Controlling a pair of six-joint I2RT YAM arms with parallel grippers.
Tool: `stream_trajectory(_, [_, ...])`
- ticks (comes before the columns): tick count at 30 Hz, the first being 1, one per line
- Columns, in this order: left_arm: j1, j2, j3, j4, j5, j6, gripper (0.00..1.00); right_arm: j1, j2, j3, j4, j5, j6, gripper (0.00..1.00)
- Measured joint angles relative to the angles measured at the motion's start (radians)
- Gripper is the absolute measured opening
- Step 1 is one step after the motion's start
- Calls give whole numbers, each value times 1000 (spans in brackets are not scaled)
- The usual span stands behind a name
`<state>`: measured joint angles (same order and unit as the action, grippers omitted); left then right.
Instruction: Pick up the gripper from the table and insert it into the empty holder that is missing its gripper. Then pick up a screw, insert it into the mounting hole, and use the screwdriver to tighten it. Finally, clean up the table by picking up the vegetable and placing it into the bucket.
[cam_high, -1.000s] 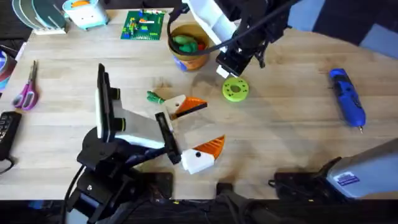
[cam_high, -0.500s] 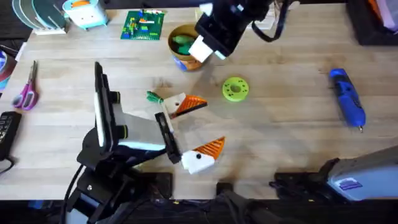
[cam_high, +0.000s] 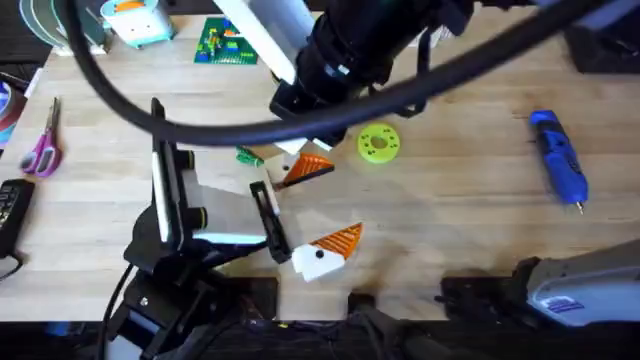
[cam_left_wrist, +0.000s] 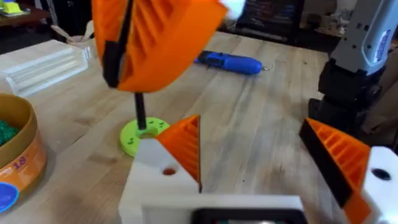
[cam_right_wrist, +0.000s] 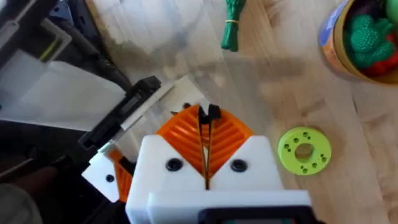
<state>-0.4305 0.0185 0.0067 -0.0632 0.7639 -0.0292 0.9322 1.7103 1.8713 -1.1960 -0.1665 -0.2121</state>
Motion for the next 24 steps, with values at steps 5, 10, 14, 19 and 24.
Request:
stream_trajectory(5, [0, 0, 0, 0, 0, 3, 993, 28, 0, 0, -34, -1, 7, 7])
stream_trajectory(10, [0, 0, 0, 0, 0, 3, 993, 34, 0, 0, -32, -7, 7, 7])
stream_trajectory(14, [0, 0, 0, 0, 0, 2, 993, 34, 10, 0, -32, -7, 7, 7])
stream_trajectory(19, [0, 0, 0, 0, 0, 3, 993, 34, 49, 0, -33, -7, 7, 7])
stream_trajectory(24, [0, 0, 0, 0, 0, 2, 992, 34, 78, 0, -45, -7, 7, 7])
